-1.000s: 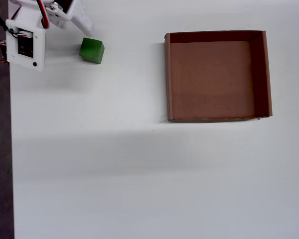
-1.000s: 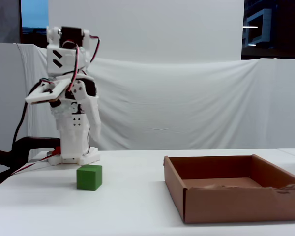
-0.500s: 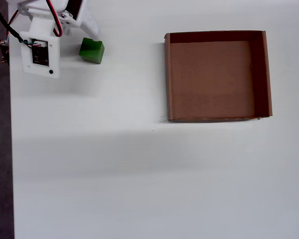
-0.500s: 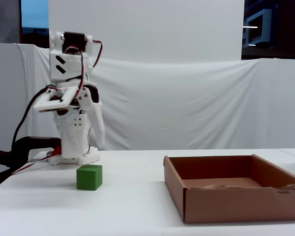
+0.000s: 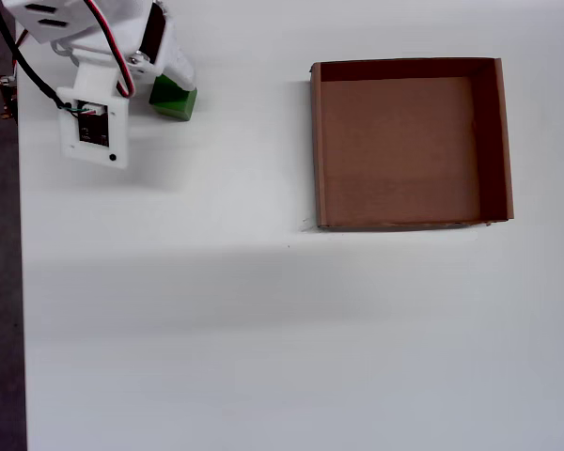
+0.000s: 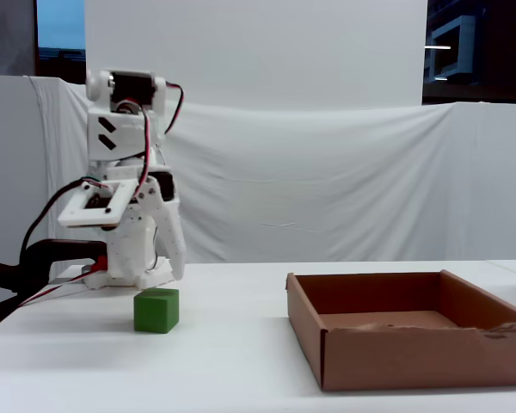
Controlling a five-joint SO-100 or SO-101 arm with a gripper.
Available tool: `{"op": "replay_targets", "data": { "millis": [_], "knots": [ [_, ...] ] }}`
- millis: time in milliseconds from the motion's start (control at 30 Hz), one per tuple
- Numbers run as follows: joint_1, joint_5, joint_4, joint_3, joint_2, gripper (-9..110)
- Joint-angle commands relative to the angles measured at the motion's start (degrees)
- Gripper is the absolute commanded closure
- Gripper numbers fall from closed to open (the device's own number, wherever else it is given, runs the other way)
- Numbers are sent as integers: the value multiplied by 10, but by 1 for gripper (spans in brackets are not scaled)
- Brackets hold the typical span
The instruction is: Grasp a green cube and put it in a box.
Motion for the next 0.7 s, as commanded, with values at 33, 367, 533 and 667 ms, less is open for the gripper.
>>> {"op": "replay_targets", "data": {
  "millis": [33,367,533,667],
  "knots": [
    [-11,-11,3,-11,-2,76],
    [-24,-11,-7,-13,-25,75],
    [-24,-12,-25,-12,-45,75],
    [-24,-14,-45,-11,-65,75]
  ]
}}
